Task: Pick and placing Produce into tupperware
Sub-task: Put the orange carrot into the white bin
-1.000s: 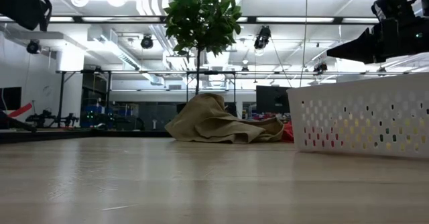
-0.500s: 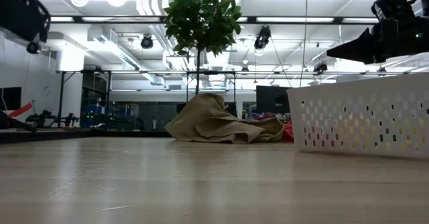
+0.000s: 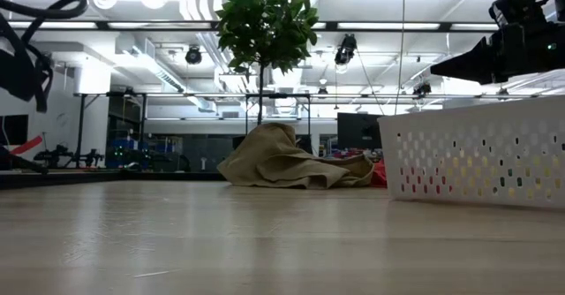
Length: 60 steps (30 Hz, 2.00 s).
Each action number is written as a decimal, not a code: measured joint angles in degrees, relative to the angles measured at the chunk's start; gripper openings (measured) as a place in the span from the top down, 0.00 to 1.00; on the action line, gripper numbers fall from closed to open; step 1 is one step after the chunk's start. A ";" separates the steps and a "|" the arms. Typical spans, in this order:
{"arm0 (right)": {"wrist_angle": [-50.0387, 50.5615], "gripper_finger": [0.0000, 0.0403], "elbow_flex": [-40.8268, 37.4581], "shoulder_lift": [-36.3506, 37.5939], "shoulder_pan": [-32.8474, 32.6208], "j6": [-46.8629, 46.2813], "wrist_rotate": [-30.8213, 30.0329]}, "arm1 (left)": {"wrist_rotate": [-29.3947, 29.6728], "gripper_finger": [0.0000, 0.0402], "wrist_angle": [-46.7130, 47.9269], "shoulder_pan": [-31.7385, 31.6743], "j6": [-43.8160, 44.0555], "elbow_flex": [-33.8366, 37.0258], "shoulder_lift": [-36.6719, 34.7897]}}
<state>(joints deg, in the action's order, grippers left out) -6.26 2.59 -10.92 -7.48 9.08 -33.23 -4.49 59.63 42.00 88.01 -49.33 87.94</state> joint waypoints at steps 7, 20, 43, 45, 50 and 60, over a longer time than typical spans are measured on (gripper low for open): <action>0.00 0.98 0.00 0.00 0.00 0.15 0.02 | 0.46 0.31 -1.92 0.00 -2.68 1.32 0.00; 0.02 0.98 0.00 -0.02 0.00 0.18 0.04 | 1.22 0.31 -7.34 -0.39 -5.06 4.47 -0.22; 0.00 0.98 0.00 -0.02 -0.01 0.61 -0.01 | 3.46 0.62 -7.64 -0.66 -8.09 4.34 -0.07; 0.00 0.98 0.00 -0.02 -0.01 0.61 -0.07 | 4.33 0.62 -7.89 -0.75 -9.26 4.38 -0.24; -0.10 0.98 0.00 -0.02 -0.01 0.61 -0.45 | 8.97 0.62 -9.25 -1.45 -11.12 4.58 -0.82; -0.73 0.98 0.00 -0.02 -0.01 0.61 -0.48 | 23.46 0.63 -27.06 -9.19 -31.16 4.58 -2.36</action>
<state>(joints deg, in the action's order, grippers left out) -6.99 2.59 -10.94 -7.49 9.69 -33.71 18.97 32.57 32.81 56.85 -44.75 85.58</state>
